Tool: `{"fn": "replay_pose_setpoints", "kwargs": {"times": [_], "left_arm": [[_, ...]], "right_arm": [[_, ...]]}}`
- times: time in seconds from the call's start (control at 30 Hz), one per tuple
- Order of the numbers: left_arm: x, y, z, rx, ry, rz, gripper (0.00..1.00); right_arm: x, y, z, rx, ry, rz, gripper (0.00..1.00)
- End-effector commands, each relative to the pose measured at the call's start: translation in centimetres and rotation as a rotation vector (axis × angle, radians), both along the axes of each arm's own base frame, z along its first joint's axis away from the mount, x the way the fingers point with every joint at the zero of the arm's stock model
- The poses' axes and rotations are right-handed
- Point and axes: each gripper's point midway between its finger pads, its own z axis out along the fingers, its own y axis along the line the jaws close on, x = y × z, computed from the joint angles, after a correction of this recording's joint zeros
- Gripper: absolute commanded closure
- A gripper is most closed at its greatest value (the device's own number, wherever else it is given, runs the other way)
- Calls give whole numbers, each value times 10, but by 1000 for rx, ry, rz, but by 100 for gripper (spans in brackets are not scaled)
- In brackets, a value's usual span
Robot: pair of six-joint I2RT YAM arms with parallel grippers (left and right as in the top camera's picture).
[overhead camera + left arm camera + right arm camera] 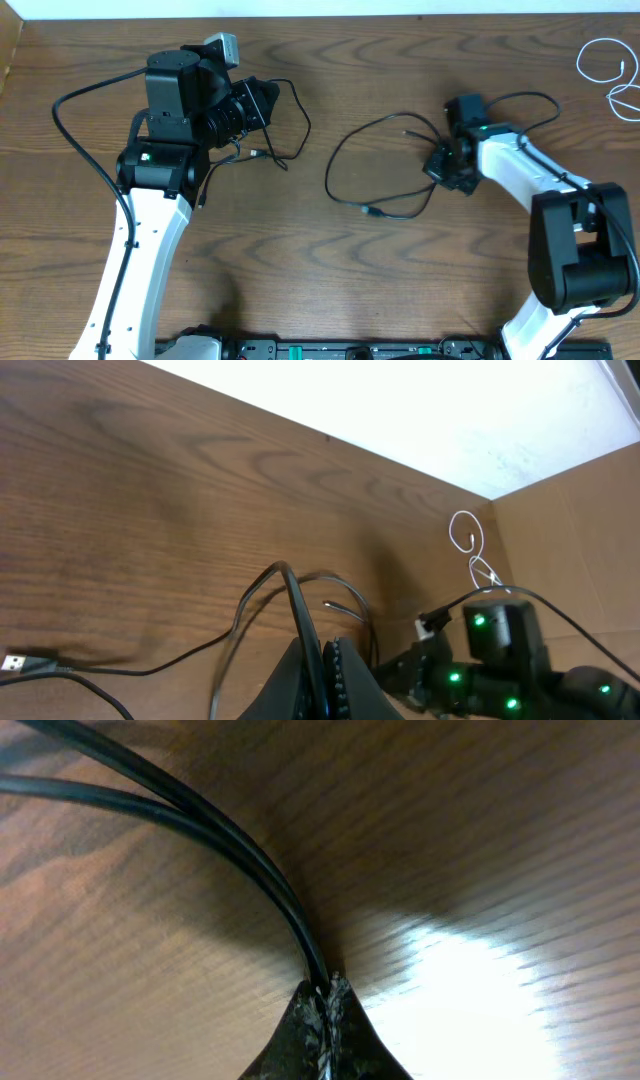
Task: Untangle cables
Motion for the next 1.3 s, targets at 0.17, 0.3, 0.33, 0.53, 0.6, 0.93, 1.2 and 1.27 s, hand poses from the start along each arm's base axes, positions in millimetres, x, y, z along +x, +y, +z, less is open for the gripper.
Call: {"fn": "replay_pose_setpoints", "kwargs": {"times": [0.17, 0.3, 0.33, 0.53, 0.6, 0.93, 1.2, 1.27], "left_arm": [[-2, -3, -2, 1, 12, -19, 93], [-3, -3, -3, 2, 17, -19, 92], [-3, -3, -3, 2, 18, -19, 93], [-3, -3, -4, 2, 18, -20, 92], [-3, -3, -3, 2, 18, -20, 93], [-6, -14, -4, 3, 17, -48, 93], [-16, -46, -4, 61, -23, -126, 93], [-19, -55, -3, 59, -32, -150, 93]], "right_arm": [[69, -84, 148, 110, -382, -3, 99], [72, -158, 205, 49, -525, -156, 99], [69, -181, 217, 29, -554, -204, 99], [26, -307, 246, -53, -626, -546, 99], [6, -339, 247, -70, -633, -648, 99], [-73, -454, 266, -159, -757, -1002, 99], [-25, -441, 251, -98, -799, -793, 99], [-8, -430, 237, -99, -773, -713, 98]]}}
